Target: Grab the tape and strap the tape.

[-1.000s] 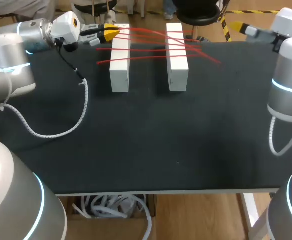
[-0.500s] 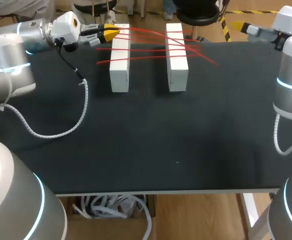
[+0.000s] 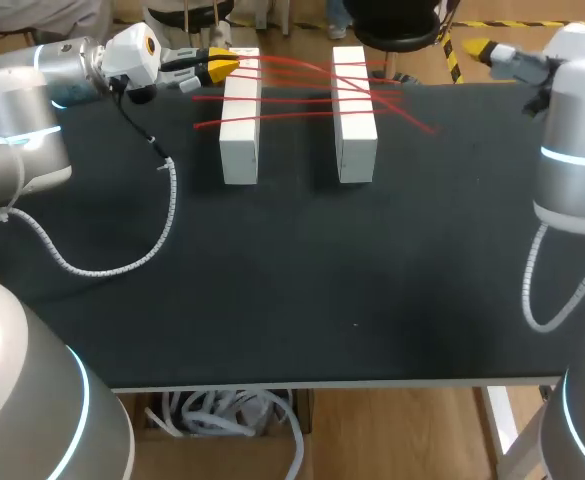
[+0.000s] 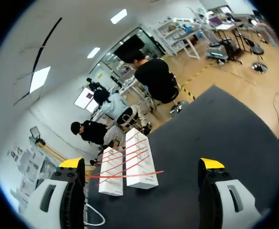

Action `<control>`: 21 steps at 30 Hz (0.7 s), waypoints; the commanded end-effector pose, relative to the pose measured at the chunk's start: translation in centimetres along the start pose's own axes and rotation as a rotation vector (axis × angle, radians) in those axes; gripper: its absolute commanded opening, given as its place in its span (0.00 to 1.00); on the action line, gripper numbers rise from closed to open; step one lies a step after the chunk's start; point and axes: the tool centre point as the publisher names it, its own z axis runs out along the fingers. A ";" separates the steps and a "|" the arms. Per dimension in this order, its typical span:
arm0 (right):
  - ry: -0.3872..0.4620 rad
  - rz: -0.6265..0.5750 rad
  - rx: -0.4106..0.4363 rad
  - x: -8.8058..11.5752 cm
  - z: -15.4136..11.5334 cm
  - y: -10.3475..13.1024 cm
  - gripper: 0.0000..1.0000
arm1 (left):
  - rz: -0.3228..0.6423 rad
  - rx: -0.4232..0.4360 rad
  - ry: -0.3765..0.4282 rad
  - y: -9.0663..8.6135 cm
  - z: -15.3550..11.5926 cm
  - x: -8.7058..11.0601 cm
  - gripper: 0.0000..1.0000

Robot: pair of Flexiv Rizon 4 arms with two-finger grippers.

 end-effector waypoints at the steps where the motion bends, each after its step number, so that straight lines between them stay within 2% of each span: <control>1: -0.218 0.446 0.221 1.3 -0.8 0.7 1.00 | 0.001 0.005 0.004 0.2 0.0 -0.1 0.00; 6: -0.294 0.585 0.246 0.8 -0.7 0.5 1.00 | 0.001 0.005 0.004 0.2 0.0 -0.1 0.00; 8: -0.324 0.561 0.283 0.5 -0.7 0.2 1.00 | 0.001 0.005 0.004 0.2 0.0 -0.1 0.00; 21: -0.324 0.561 0.283 0.5 -0.7 0.2 1.00 | 0.001 0.005 0.004 0.2 0.0 -0.1 0.00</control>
